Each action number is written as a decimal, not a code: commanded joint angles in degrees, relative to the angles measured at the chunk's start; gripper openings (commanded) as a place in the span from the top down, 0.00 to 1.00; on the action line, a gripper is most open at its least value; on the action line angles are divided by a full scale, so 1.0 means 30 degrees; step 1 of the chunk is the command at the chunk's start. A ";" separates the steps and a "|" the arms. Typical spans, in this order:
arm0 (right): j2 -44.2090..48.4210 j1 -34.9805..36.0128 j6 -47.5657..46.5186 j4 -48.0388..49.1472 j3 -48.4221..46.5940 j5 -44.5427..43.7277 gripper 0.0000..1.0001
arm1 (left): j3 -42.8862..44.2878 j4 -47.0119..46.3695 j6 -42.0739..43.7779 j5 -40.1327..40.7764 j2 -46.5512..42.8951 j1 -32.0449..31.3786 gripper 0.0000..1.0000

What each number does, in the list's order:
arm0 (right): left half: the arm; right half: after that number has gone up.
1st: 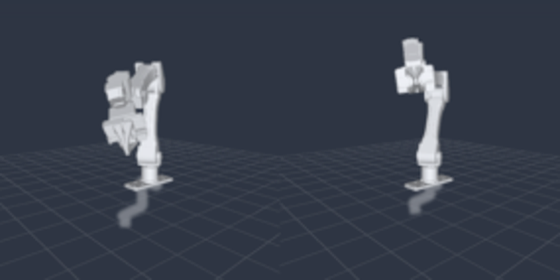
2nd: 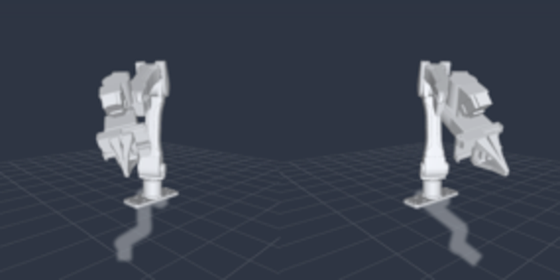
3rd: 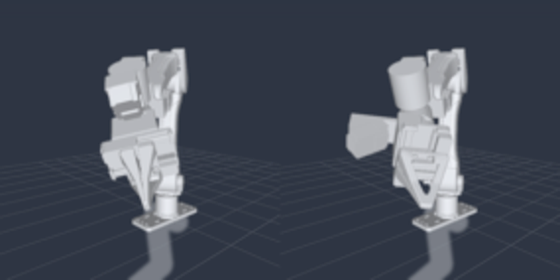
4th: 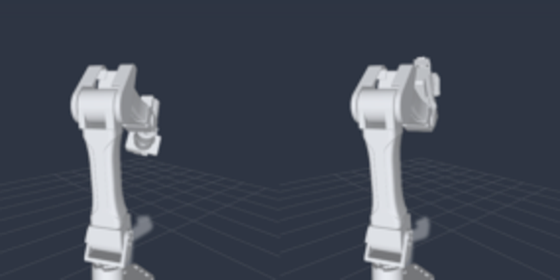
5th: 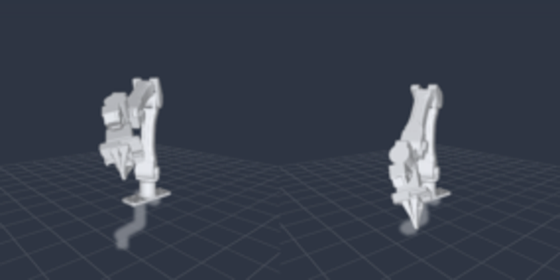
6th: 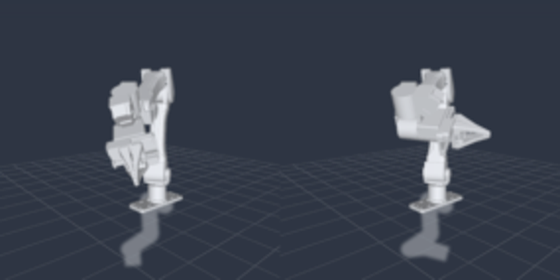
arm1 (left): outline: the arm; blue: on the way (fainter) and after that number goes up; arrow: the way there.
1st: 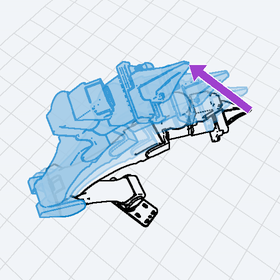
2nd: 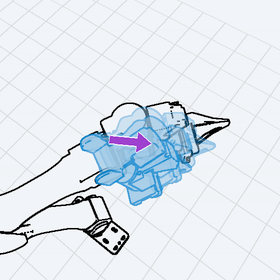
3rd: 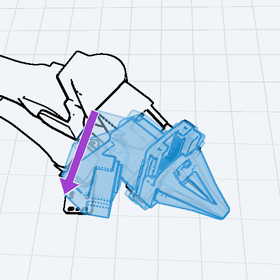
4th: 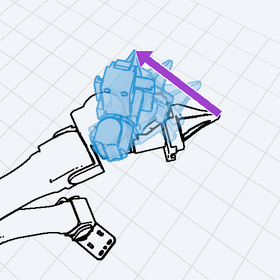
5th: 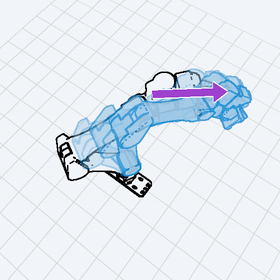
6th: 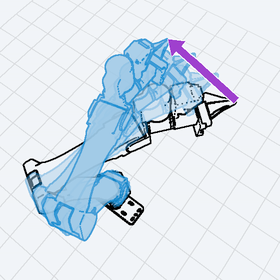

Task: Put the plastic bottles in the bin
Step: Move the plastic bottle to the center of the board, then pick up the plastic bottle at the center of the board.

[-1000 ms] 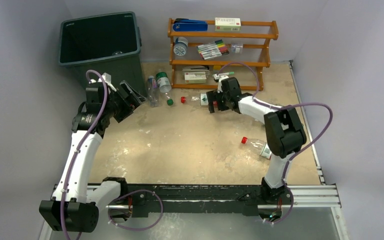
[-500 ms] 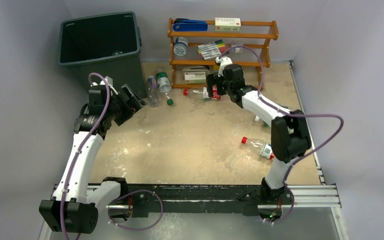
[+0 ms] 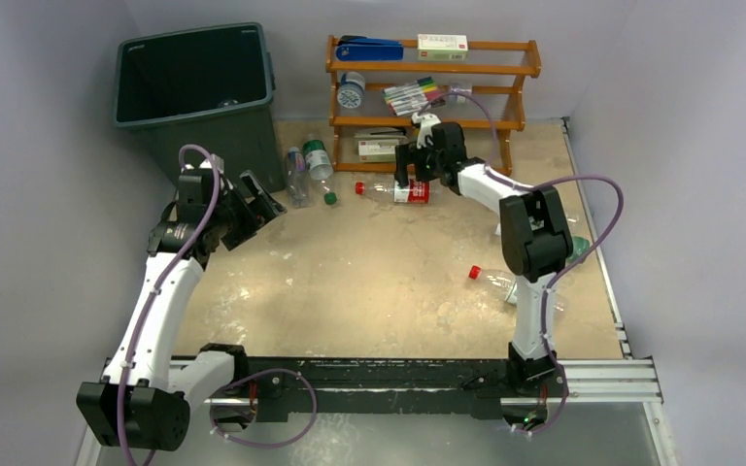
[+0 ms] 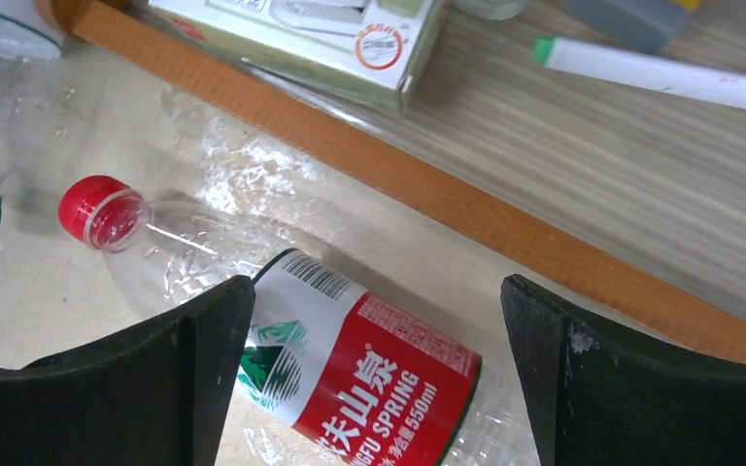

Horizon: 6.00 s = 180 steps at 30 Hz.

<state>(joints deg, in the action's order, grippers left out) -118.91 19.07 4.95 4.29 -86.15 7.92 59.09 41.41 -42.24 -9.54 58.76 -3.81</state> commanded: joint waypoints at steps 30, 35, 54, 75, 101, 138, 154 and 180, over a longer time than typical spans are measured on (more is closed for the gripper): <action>1.0527 0.2076 0.3895 -0.1397 0.8457 -0.1348 0.00 | -0.9287 -0.9121 -0.9955 0.1828 -0.3610 -1.7310 0.15; 1.1585 0.2066 0.5205 -0.1871 0.9479 -0.0307 0.00 | -0.8072 -1.2112 -1.1188 0.7644 0.2437 -2.5635 0.18; 1.4062 0.2077 0.5340 -0.1988 1.3278 0.2700 0.00 | -0.6367 -1.4356 -1.0699 1.2915 0.8699 -2.4181 0.22; 1.6436 0.2076 0.7125 -0.1871 1.6542 0.1415 0.00 | -0.7154 -1.3630 -1.0251 1.2533 0.6234 -1.9739 0.20; 1.7731 0.4468 0.9947 -0.2452 1.8884 0.0170 0.00 | -0.2507 -1.4274 -0.8546 0.9216 1.0357 -1.5795 0.18; 1.8558 0.8614 1.0422 -0.8879 1.3505 -0.1476 0.57 | -0.4807 -0.7638 -0.8391 0.7400 -0.2855 -1.5779 0.09; 2.0361 0.8614 1.0474 -0.7787 1.0527 0.1578 0.57 | -0.1612 -0.4453 -0.7347 0.5511 -0.3060 -1.5778 0.09; 1.9479 0.8614 0.8779 -0.6456 0.9080 0.3501 0.57 | -0.2724 -1.0888 -0.9670 0.6927 -0.1445 -1.5809 0.08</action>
<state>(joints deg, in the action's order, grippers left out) -61.49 44.62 32.75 -18.59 -58.96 14.98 50.09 13.91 -69.04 8.27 55.40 -51.40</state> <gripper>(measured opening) 0.505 0.913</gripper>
